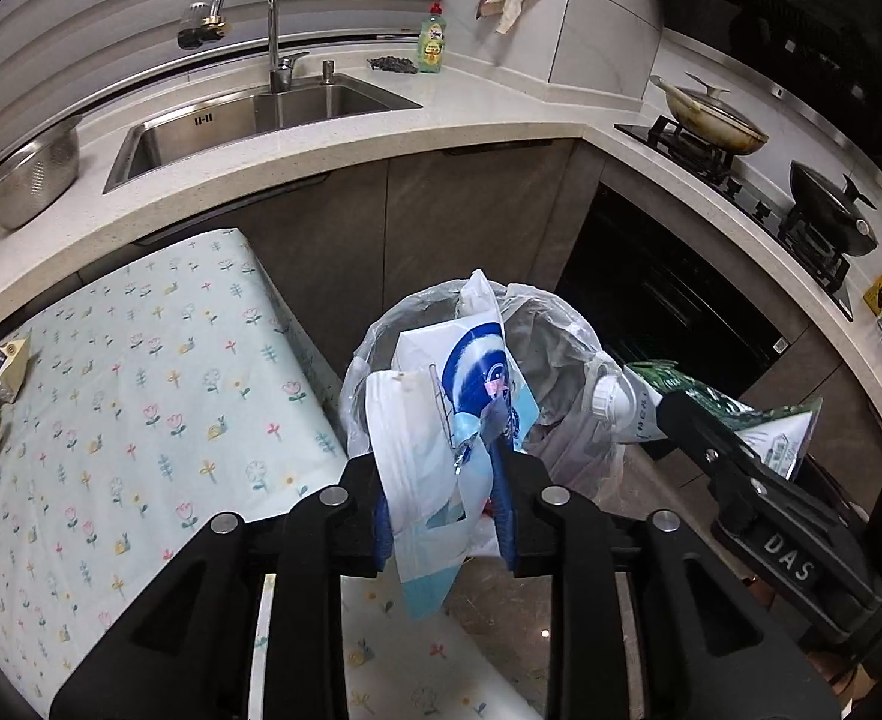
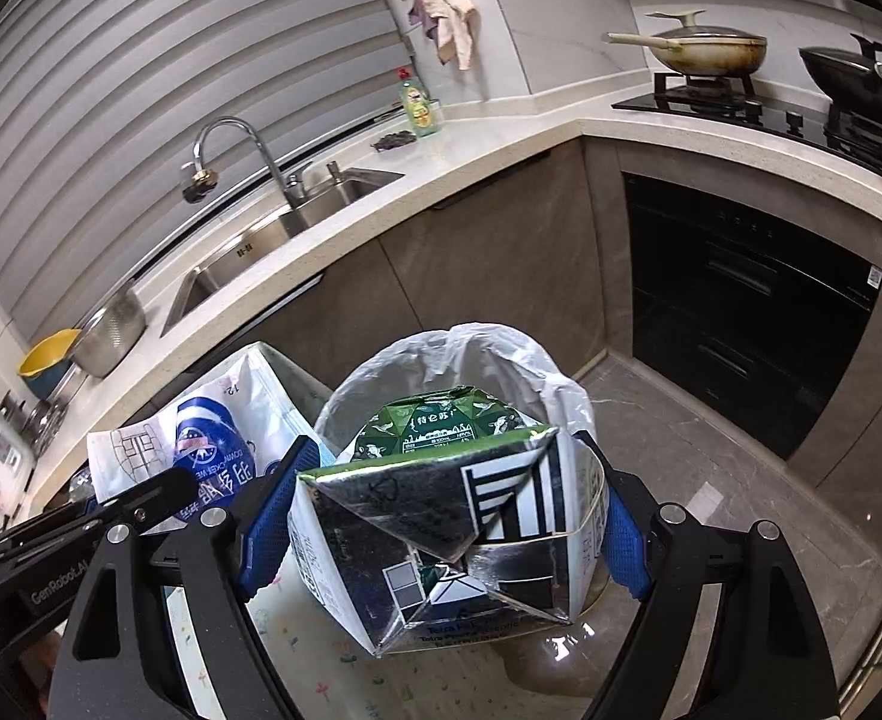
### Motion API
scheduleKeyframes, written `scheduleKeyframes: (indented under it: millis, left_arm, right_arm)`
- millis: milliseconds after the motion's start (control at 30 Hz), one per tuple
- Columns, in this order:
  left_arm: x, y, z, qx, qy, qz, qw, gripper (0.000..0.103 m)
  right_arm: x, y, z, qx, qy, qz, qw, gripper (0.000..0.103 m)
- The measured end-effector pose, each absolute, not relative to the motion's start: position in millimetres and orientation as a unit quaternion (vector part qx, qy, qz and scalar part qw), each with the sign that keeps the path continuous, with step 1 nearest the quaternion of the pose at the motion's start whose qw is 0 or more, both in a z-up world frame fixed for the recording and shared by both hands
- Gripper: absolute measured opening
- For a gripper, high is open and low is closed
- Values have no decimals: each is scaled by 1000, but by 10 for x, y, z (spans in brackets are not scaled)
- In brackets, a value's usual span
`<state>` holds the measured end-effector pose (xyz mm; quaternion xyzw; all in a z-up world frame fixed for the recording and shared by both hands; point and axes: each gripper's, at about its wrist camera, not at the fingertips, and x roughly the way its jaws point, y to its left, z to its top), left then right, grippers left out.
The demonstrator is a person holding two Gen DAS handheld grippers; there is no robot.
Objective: Collect trash
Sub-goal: 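Carry the wipes packet and milk carton over the bin with both grippers, then open both grippers to drop the packet and carton into the bin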
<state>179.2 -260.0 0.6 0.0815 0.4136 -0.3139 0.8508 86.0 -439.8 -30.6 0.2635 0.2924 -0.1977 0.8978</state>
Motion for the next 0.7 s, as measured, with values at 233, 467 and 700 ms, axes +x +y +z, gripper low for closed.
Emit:
scheduleKeyframes:
  millis: [233,467,700]
  left_arm:
    - [1971,-2724,-38,77,412,-309,854,49]
    - [2126,-2788,-64,81,412,-305,855,49]
    - [2228,-2635,-88,63,419,-291,858,53]
  right_arm:
    - [960,-4489,-404,268,298,-202,893,80]
    - [1058,-4502,-459,268,303,-202,892,80]
    - [1201,-4460,-504,262,312,-194,892,80]
